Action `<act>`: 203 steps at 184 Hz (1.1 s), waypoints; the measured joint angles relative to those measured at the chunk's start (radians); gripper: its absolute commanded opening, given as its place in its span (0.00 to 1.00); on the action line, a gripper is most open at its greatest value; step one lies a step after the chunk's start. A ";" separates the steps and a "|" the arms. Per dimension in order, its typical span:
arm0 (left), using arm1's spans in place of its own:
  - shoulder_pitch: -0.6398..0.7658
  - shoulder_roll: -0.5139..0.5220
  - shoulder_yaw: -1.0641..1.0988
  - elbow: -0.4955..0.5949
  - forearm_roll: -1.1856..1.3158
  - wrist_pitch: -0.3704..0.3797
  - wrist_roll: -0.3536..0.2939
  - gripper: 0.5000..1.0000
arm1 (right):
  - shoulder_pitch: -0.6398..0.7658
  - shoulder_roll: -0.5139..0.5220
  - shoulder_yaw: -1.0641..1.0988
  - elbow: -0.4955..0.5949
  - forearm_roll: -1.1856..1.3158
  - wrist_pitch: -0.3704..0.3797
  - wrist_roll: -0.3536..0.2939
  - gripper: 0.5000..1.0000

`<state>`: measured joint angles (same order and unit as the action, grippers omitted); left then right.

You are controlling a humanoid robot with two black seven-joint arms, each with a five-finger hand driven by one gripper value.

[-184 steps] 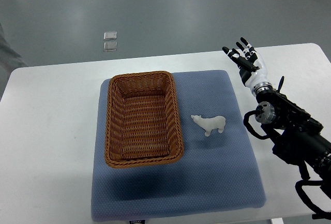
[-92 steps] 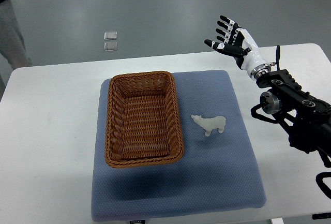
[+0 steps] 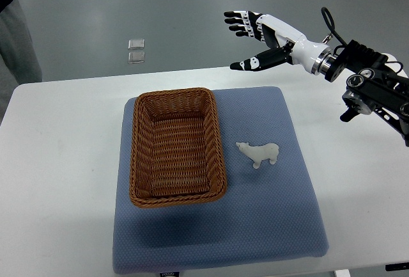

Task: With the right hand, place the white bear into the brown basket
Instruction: 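Swing the right hand over and lower it onto the white bear, then close the right hand's fingers around the white bear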

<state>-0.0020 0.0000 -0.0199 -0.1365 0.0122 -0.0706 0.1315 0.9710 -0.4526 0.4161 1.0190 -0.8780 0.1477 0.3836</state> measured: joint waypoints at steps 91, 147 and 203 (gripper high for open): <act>0.000 0.000 -0.001 0.000 0.000 0.000 0.000 1.00 | 0.166 -0.149 -0.114 0.198 -0.484 0.375 0.003 0.81; -0.001 0.000 -0.002 0.000 0.000 0.000 0.000 1.00 | 0.071 -0.140 -0.169 0.251 -0.634 0.350 -0.018 0.80; -0.001 0.000 -0.002 0.000 0.000 0.000 0.000 1.00 | -0.021 -0.140 -0.160 0.234 -0.650 0.270 -0.100 0.80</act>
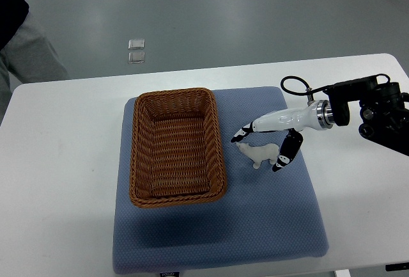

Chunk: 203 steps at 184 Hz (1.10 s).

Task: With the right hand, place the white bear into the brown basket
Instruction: 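Close the right hand's fingers around the white bear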

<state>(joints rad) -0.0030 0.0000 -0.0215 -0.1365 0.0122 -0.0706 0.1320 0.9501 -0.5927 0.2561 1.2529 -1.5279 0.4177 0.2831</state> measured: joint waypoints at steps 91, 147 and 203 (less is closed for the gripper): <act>0.000 0.000 0.000 0.000 0.000 0.000 0.000 1.00 | -0.037 0.002 0.009 -0.010 0.017 -0.017 -0.015 0.80; 0.000 0.000 0.000 0.000 0.000 0.000 0.000 1.00 | -0.070 0.013 0.010 -0.023 0.015 -0.080 -0.015 0.69; 0.000 0.000 0.000 0.000 0.000 0.000 0.000 1.00 | -0.081 0.037 0.011 -0.044 0.014 -0.111 -0.015 0.53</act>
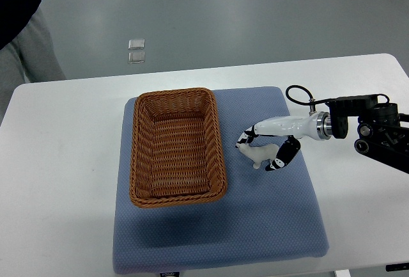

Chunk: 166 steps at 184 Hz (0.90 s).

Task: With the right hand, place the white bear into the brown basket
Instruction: 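Close the right hand's fingers around the white bear, then lift the bear with the right hand and carry it over the basket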

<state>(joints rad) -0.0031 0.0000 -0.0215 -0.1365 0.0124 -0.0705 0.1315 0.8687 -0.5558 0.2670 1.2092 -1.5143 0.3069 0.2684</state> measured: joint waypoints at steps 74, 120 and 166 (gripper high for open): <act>0.000 0.000 0.000 0.000 0.000 0.000 0.000 1.00 | 0.000 0.002 0.000 -0.014 -0.006 -0.003 0.000 0.00; 0.000 0.000 0.000 0.000 0.000 0.000 0.000 1.00 | 0.010 -0.005 0.015 -0.014 -0.004 -0.002 0.000 0.00; 0.000 0.000 0.000 0.000 0.000 0.000 0.000 1.00 | 0.074 -0.016 0.035 -0.014 0.000 0.011 0.000 0.00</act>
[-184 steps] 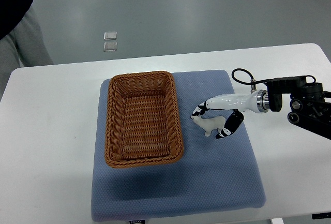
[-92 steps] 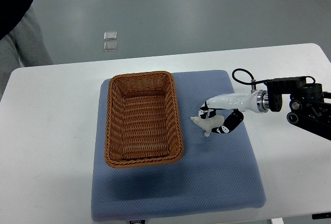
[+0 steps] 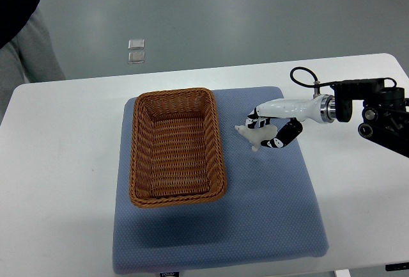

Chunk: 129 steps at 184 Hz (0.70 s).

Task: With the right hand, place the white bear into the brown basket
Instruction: 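Lift the bear with the right hand and carry it over the basket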

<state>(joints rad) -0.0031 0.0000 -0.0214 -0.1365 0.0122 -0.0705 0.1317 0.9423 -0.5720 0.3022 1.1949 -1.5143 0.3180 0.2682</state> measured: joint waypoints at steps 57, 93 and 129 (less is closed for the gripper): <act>0.000 0.000 0.001 0.000 0.000 0.000 0.000 1.00 | 0.169 0.044 -0.003 -0.002 0.002 0.033 -0.001 0.00; 0.000 0.000 0.002 0.000 0.000 0.000 0.000 1.00 | 0.252 0.145 -0.007 -0.029 -0.002 0.049 -0.001 0.00; 0.000 0.000 0.002 0.000 0.000 0.000 0.000 1.00 | 0.288 0.277 -0.018 -0.067 -0.009 0.056 -0.002 0.00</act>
<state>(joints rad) -0.0030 0.0000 -0.0199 -0.1365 0.0122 -0.0705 0.1317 1.2300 -0.2953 0.2840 1.1276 -1.5232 0.3736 0.2664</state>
